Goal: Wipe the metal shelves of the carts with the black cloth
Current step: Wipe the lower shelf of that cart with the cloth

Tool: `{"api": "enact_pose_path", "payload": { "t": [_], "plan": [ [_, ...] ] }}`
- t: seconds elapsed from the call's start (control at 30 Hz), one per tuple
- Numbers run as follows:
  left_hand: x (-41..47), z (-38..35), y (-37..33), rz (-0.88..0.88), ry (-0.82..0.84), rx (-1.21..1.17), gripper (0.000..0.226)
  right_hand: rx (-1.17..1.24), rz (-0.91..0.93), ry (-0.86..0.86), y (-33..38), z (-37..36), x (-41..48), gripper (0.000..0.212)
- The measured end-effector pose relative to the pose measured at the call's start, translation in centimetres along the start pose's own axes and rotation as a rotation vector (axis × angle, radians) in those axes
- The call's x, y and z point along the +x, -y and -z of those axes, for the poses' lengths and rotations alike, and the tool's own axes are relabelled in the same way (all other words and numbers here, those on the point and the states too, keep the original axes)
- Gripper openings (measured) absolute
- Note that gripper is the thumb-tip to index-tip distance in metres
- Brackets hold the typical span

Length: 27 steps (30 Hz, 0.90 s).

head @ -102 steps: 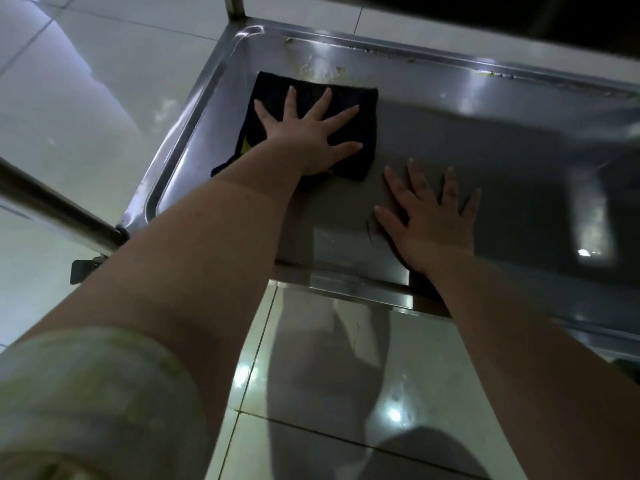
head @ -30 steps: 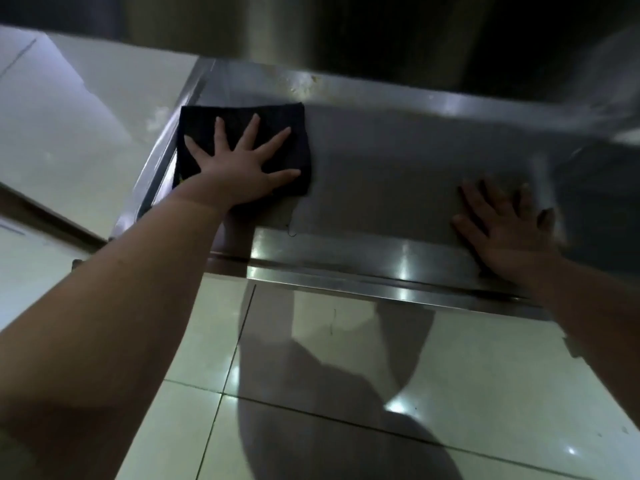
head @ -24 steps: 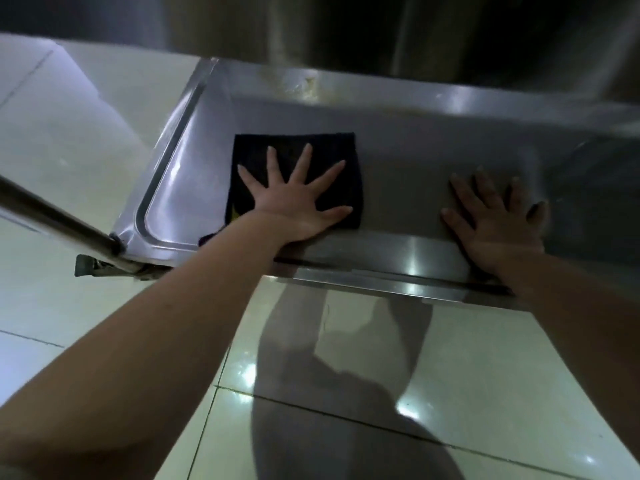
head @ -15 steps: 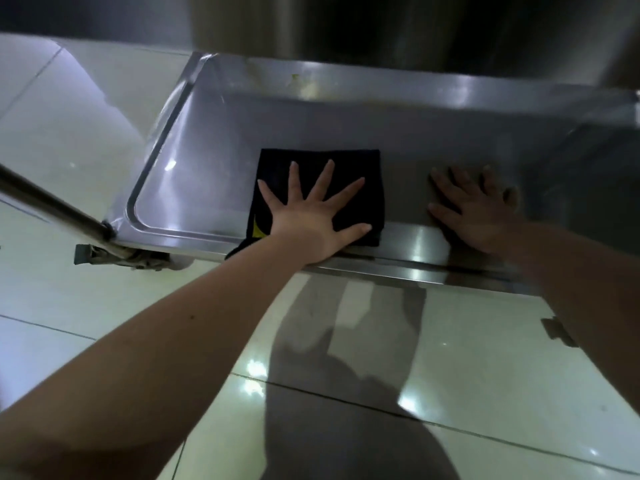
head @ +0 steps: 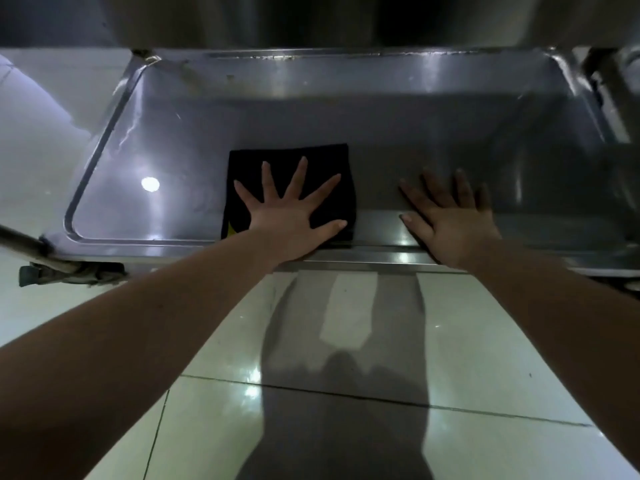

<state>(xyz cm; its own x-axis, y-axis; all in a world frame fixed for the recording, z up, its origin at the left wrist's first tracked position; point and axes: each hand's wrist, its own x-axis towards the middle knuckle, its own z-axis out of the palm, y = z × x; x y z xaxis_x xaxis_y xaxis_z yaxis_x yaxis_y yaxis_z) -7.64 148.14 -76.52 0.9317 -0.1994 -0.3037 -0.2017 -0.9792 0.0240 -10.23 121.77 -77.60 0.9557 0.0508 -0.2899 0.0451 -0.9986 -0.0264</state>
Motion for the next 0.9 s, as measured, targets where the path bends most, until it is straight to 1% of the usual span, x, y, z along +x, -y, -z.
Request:
{"api": "enact_pose_path", "payload": {
  "t": [0.13,0.23,0.3,0.37,0.53,0.63,0.7,0.77,0.83,0.9],
  "plan": [
    [0.9,0.2,-6.3,-0.081,0.021,0.004,0.075,0.016,0.001,-0.021,-0.3,-0.2,0.0,0.054],
    [0.9,0.3,-6.2,-0.079,0.023,-0.021,0.075,0.05,0.006,-0.026,-0.8,-0.1,0.0,0.055],
    [0.8,0.3,-4.1,-0.091,0.039,-0.031,0.075,0.077,0.013,-0.039,-0.8,0.0,-0.1,0.056],
    [1.0,0.5,-0.8,-0.062,0.053,-0.032,0.076,0.083,0.016,-0.049,-0.7,0.0,-0.2,0.056],
    [0.5,1.5,9.0,0.181,0.076,-0.078,0.082,0.087,0.013,-0.066,-0.7,-0.2,0.0,0.056],
    [-0.2,1.5,10.2,0.213,0.092,-0.064,0.082,0.068,0.011,-0.054,-0.3,-0.4,0.2,0.056],
    [0.0,1.5,8.6,0.226,0.087,-0.073,0.079,0.054,0.006,-0.047,-0.3,-0.5,0.3,0.056],
    [0.3,1.2,5.5,0.189,0.062,-0.066,0.076,0.057,0.004,-0.047,-0.3,-0.5,0.3,0.056],
    [0.3,0.7,0.8,0.065,0.022,-0.022,0.076,0.115,-0.006,-0.094,-0.4,-0.6,0.4,0.056],
    [-0.4,0.1,-4.9,-0.051,0.028,0.014,0.076,0.261,-0.028,-0.188,-0.6,-0.6,0.5,0.058]
  ]
}}
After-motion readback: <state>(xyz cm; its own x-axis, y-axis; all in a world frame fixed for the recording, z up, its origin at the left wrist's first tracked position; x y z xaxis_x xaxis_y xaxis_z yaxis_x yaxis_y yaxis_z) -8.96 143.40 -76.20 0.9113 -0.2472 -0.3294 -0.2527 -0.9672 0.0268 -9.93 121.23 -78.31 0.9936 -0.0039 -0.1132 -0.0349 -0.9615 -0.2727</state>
